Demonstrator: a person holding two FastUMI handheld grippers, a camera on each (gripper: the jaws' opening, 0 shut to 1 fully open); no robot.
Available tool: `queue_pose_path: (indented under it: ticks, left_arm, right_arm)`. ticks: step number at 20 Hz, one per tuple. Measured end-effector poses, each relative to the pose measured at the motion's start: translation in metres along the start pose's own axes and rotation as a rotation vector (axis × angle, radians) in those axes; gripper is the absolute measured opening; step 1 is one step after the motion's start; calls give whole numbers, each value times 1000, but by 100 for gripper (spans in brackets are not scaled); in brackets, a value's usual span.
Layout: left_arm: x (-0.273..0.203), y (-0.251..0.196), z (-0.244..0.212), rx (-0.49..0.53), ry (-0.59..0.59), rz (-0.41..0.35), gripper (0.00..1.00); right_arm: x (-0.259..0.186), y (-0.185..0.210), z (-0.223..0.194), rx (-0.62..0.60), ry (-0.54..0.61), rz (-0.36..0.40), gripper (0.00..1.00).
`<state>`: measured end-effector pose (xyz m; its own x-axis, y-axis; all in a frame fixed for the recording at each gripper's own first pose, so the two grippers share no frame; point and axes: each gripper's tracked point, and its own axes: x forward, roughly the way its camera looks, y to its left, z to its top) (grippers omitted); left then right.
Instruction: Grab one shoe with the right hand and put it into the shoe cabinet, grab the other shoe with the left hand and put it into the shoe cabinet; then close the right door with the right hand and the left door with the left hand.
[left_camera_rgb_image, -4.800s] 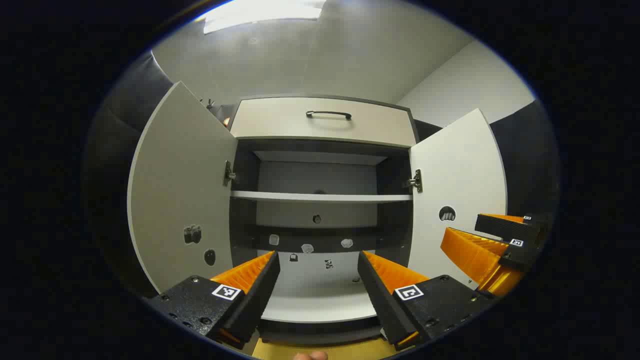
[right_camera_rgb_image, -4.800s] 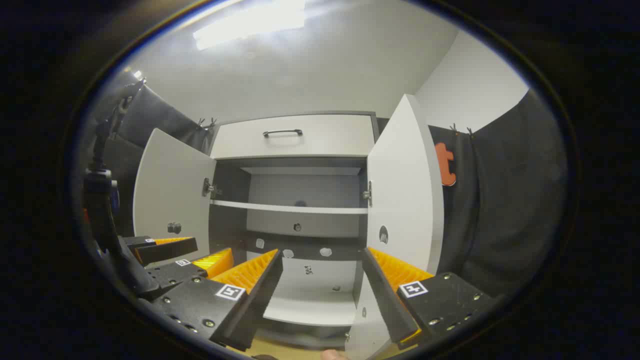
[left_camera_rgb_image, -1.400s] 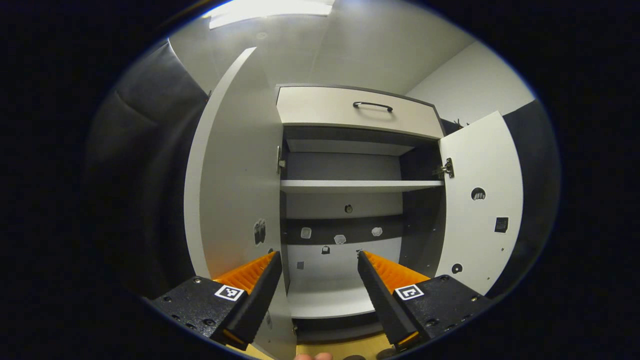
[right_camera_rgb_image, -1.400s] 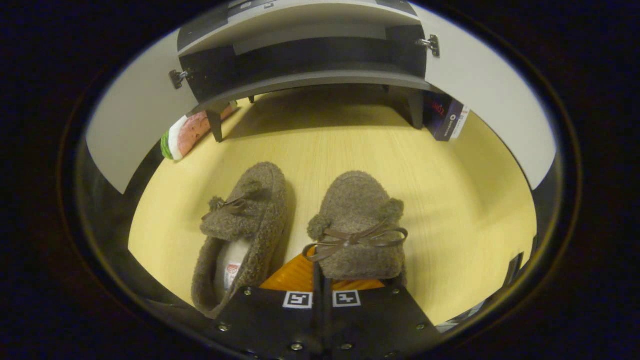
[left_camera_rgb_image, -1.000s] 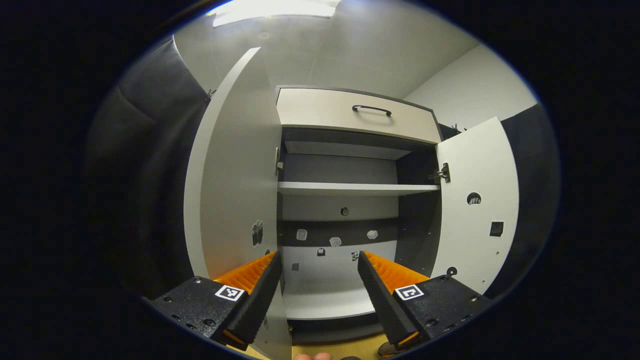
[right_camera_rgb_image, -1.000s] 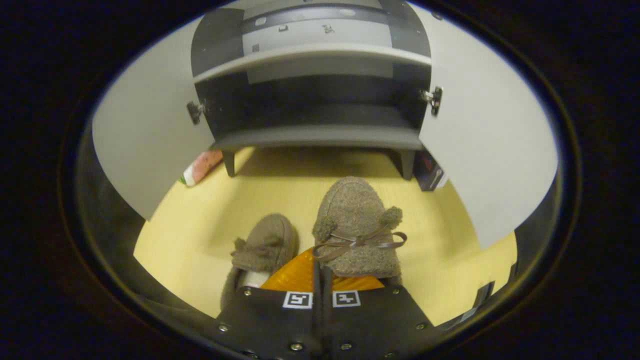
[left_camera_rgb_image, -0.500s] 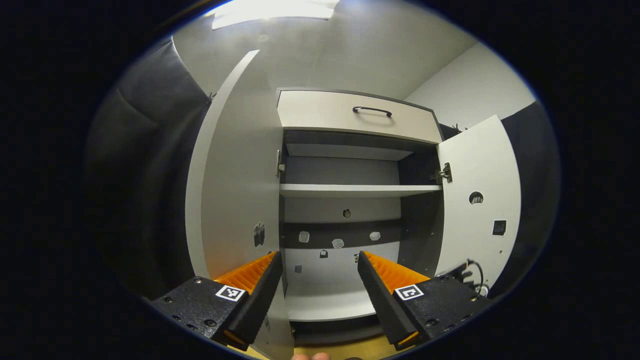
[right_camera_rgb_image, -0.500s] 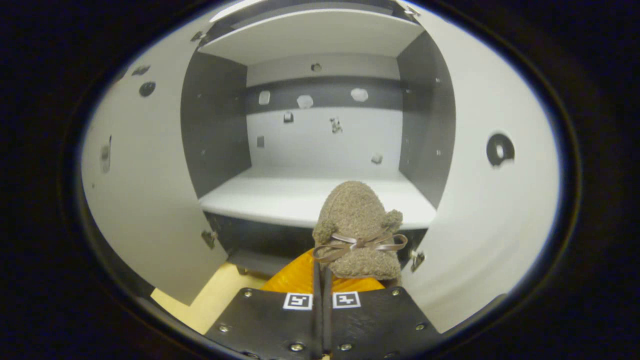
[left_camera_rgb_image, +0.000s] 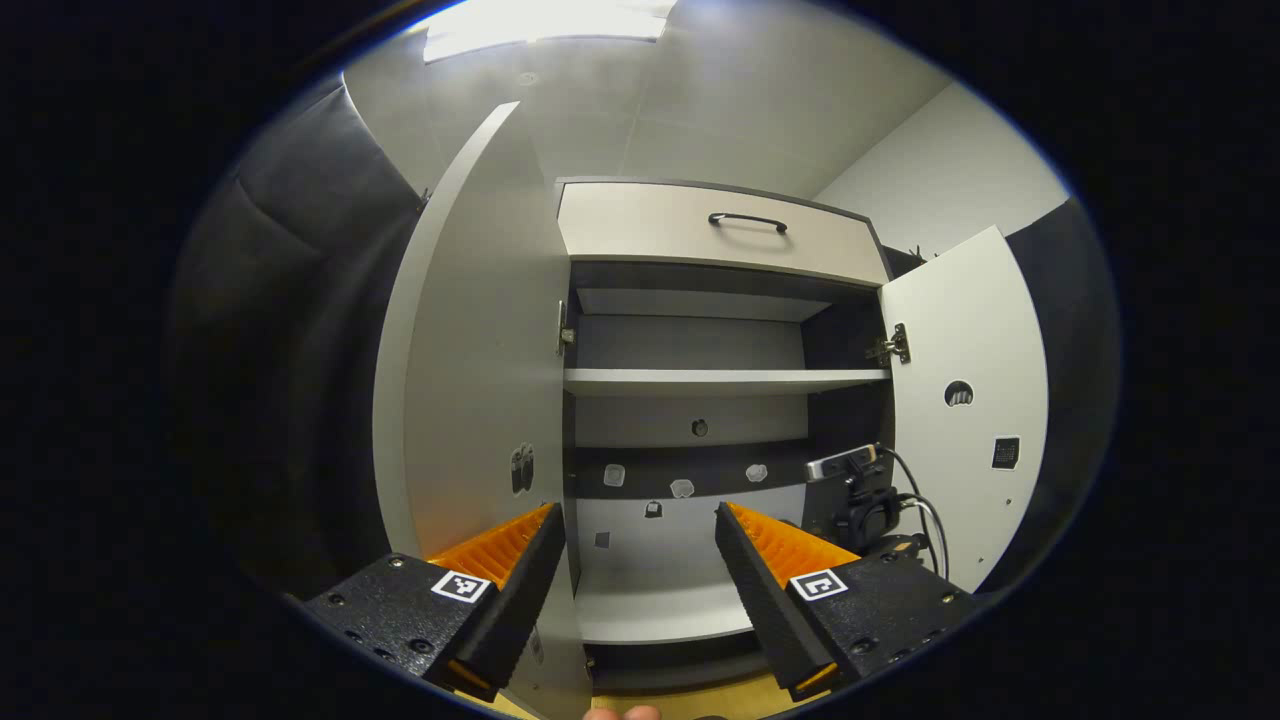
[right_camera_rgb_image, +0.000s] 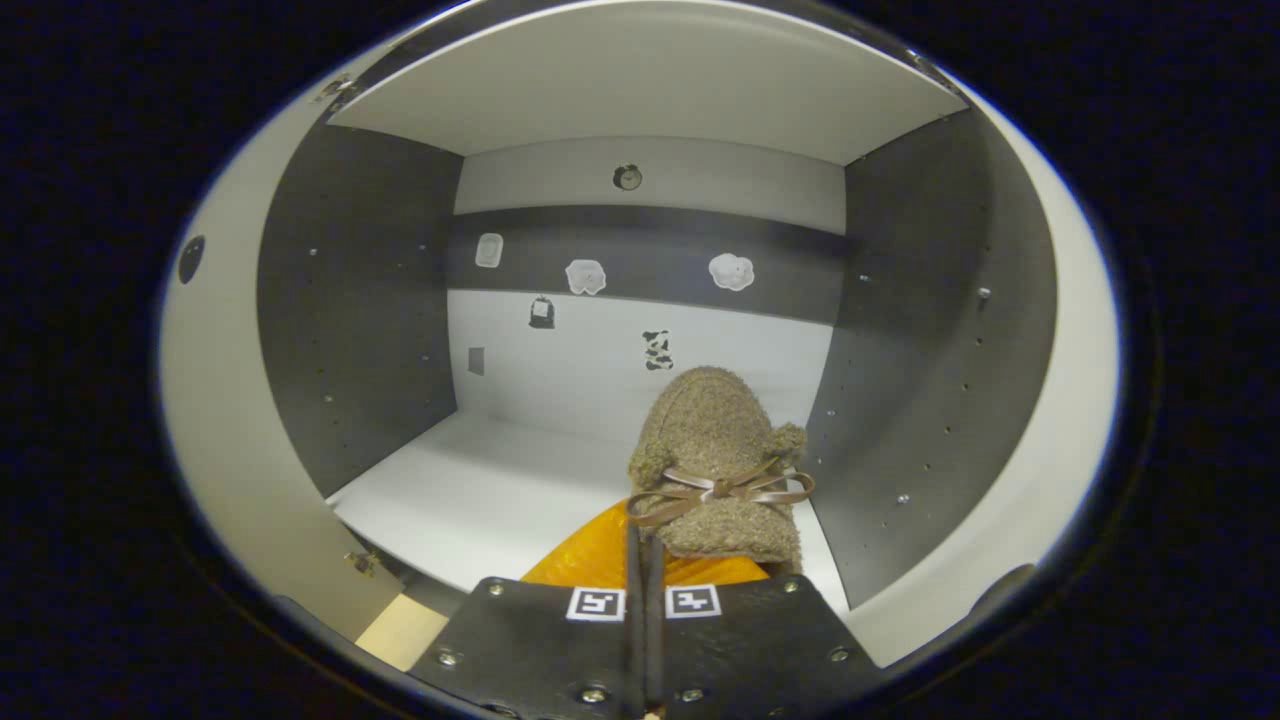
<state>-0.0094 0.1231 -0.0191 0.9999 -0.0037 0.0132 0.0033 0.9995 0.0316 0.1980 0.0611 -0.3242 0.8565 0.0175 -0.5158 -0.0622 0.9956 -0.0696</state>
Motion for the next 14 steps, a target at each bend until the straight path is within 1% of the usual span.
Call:
queue_pose_path:
  ticks: [3,6,11,14]
  left_arm:
    - [0,1,1,1,-5,6,93]
    - [1,2,0,5,-4,13,93]
    - [2,2,1,4,-8,20,93]
    - [1,2,1,5,-7,20,93]
  right_arm:
    - [44,-6,-11,-26,52,-29,1]
    - [73,-6,-28,-31,92,-39,1]
    - [92,1,-44,-41,122,-37,0]
    - [94,0,-49,-25,140,-42,2]
